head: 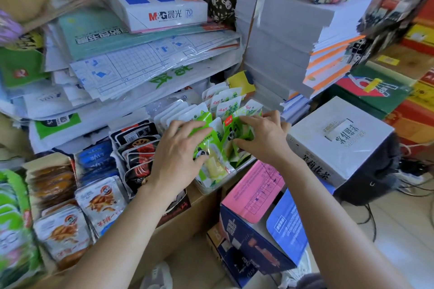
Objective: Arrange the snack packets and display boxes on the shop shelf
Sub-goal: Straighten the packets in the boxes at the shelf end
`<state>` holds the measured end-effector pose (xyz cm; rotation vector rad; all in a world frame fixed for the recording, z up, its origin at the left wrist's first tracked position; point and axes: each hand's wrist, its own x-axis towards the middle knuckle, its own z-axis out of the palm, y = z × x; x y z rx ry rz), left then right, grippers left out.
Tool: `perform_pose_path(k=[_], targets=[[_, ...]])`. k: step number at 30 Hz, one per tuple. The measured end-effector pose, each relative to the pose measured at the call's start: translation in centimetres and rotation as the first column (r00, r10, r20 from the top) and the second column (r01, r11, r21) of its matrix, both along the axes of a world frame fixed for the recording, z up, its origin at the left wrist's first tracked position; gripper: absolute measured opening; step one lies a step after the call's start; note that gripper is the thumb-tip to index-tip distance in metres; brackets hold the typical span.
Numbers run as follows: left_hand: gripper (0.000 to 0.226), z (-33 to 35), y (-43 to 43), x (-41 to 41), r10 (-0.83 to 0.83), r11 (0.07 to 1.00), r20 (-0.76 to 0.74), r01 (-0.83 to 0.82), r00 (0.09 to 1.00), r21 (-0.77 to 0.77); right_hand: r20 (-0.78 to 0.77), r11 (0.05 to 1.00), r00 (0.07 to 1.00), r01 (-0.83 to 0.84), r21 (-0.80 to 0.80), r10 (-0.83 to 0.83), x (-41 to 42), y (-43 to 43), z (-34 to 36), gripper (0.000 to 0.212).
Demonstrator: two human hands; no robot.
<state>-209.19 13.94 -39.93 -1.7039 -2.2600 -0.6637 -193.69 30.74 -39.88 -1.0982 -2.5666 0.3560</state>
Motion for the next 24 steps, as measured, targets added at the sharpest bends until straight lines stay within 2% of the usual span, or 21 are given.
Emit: perform_pose_path(k=[2, 5, 8, 11, 14, 19, 24], targets=[[0.064, 0.0, 0.1, -0.1, 0.017, 1.000, 0.003, -0.017, 1.000, -0.004, -0.026, 1.000, 1.000, 0.014, 0.001, -0.014, -0.6, -0.1, 0.0, 0.051], [0.052, 0.0, 0.8, 0.2, 0.080, 0.997, -0.075, -0.079, 0.994, 0.014, -0.142, 1.000, 0.990, 0.009, 0.011, -0.008, -1.0, -0.2, -0.3, 0.020], [0.042, 0.2, 1.9, 0.5, 0.123, 0.992, -0.117, -0.118, 0.985, 0.046, -0.234, 0.997, 0.972, 0.048, 0.060, -0.033, -1.2, -0.5, -1.0, 0.010], [0.036, 0.3, 2.9, 0.7, 0.143, 0.989, -0.107, -0.137, 0.984, 0.060, -0.221, 0.992, 0.972, 0.095, 0.078, -0.076, -1.4, -0.6, -0.9, 0.016], [0.036, 0.5, 3.5, 1.1, 0.134, 0.990, -0.099, -0.129, 0.986, 0.056, -0.241, 0.995, 0.969, 0.069, 0.065, -0.051, -1.4, -0.5, -0.7, 0.006], [0.035, 0.5, 4.3, 1.4, 0.082, 0.993, -0.019, -0.080, 0.996, 0.085, -0.458, 0.993, 0.889, -0.050, -0.108, -0.005, -0.8, -1.4, -0.1, 0.011], [0.018, 0.4, 4.7, 1.1, 0.039, 0.995, -0.011, -0.038, 0.999, 0.088, -0.471, 0.975, 0.882, -0.108, -0.195, 0.004, -0.3, -1.7, 0.2, 0.021]])
